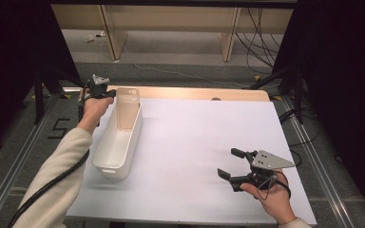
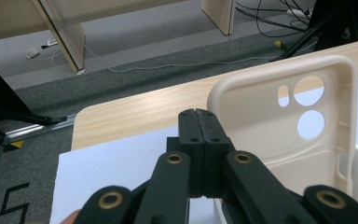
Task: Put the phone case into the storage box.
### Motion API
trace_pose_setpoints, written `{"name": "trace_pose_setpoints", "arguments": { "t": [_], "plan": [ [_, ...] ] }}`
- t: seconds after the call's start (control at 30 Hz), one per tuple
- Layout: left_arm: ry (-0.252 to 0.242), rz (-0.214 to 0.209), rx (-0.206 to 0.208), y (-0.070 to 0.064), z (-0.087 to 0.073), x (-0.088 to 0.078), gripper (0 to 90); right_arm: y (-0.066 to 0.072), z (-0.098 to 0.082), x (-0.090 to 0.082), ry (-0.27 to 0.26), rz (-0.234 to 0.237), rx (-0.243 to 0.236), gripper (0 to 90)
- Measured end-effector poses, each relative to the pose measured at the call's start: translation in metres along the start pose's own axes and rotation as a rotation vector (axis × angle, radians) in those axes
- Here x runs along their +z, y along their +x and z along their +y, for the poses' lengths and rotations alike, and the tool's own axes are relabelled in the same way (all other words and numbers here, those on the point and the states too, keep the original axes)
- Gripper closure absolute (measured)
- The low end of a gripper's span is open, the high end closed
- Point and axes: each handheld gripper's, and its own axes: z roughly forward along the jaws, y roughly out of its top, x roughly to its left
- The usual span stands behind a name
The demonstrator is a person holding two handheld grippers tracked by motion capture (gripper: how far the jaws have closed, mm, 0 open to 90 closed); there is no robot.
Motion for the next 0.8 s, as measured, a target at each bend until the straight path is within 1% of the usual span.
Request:
{"name": "trace_pose_setpoints", "arguments": {
  "t": [0.07, 0.23, 0.27, 0.3, 0.47, 0.6, 0.73, 0.8],
  "plan": [
    [0.007, -0.001, 0.012, 0.000, 0.000, 0.000, 89.1, 0.000, 0.000, 0.000, -0.002, 0.002, -0.002, 13.9],
    [-0.003, -0.014, 0.015, -0.003, 0.001, 0.001, 89.1, 0.000, 0.000, 0.001, -0.004, 0.003, -0.001, 13.9],
    [-0.004, -0.016, 0.016, -0.004, 0.001, 0.001, 89.1, 0.000, -0.001, 0.001, -0.015, 0.008, 0.000, 13.9],
    [0.003, -0.013, 0.026, -0.004, 0.002, 0.001, 89.1, 0.000, 0.000, 0.000, -0.003, 0.001, -0.002, 13.9],
    [-0.011, -0.006, 0.023, -0.003, 0.001, -0.002, 86.7, 0.000, 0.000, 0.000, -0.002, -0.002, -0.002, 13.9],
    [-0.029, -0.009, 0.022, -0.002, 0.000, -0.008, 82.4, 0.000, 0.000, 0.000, 0.000, 0.001, 0.000, 13.9],
    [-0.056, -0.022, 0.010, 0.000, 0.001, -0.017, 73.8, 0.000, 0.000, 0.001, -0.001, -0.003, -0.004, 13.9],
    [-0.072, -0.021, 0.005, 0.000, 0.002, -0.022, 68.5, 0.001, 0.000, 0.001, -0.005, -0.005, 0.007, 13.9]
  ]
}}
